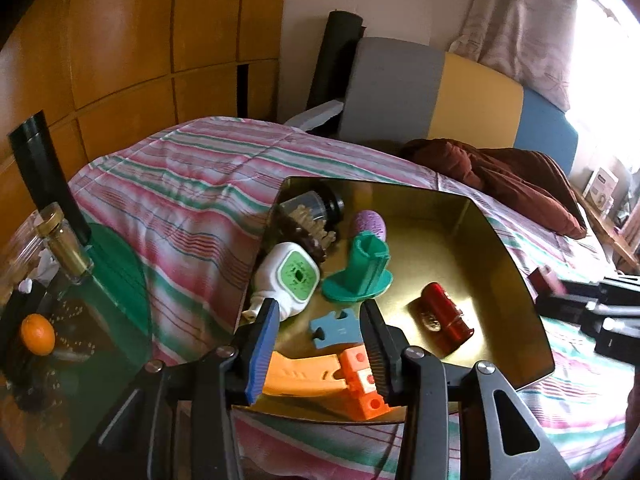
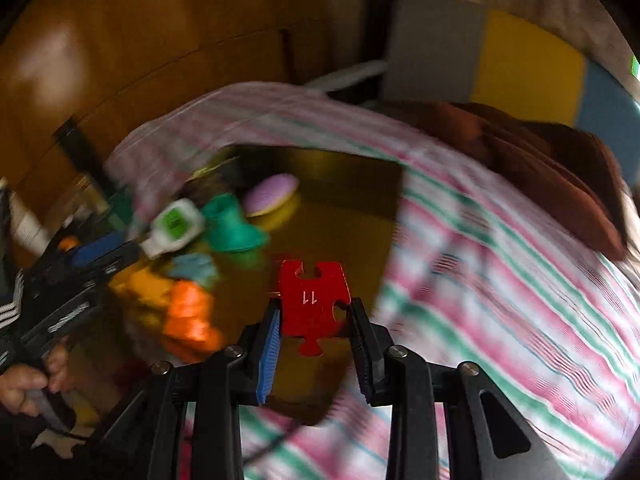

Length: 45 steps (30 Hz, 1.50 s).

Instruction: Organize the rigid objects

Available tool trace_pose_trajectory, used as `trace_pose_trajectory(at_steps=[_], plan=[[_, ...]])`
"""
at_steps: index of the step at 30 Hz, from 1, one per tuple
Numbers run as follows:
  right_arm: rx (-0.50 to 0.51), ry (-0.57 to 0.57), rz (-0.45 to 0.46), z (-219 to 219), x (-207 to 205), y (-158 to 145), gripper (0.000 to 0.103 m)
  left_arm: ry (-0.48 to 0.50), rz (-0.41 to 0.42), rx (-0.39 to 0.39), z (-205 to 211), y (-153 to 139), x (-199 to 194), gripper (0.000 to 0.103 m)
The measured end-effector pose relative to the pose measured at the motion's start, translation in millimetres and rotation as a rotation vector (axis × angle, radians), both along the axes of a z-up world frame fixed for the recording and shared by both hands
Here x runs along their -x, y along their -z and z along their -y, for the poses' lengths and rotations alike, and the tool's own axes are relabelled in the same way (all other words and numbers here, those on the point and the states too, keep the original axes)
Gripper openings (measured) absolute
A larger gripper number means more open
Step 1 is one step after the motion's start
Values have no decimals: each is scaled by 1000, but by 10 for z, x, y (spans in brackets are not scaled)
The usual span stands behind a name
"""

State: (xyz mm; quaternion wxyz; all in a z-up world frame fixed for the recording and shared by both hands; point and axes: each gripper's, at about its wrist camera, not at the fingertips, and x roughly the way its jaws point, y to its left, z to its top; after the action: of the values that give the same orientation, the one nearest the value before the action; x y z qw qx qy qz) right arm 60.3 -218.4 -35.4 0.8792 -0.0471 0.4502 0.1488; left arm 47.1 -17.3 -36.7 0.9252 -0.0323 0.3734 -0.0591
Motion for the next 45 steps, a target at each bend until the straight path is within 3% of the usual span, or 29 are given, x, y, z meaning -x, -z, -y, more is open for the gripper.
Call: trace_pose_trajectory(at_steps=[9,16,18,28,31,37,45], plan=[[-15,-80,-94,-453,-162,320,32,-71,-5,-3,-256,44,8,46],[57,-20,-191,-524,-348,771,32,-95,-3,-10,-346,60,21,48],[38,-9,-214,-487,-350,852,32,-98,-7,-13,-350,76,17,49],[-68,36,-201,-266,-290,839,38,-85,-1,-29,-320,74,42,54],[-84,50,-157,-271,-230,734,38,-91,8,-42,-347,49,56,58],[-119,-51,-122,-579,-212,550,38,-129,20,-49,-492,-3,97,61],[-46,-132,-164,-1075,-383,728,38,-149,20,-49,-610,-20,147,67]])
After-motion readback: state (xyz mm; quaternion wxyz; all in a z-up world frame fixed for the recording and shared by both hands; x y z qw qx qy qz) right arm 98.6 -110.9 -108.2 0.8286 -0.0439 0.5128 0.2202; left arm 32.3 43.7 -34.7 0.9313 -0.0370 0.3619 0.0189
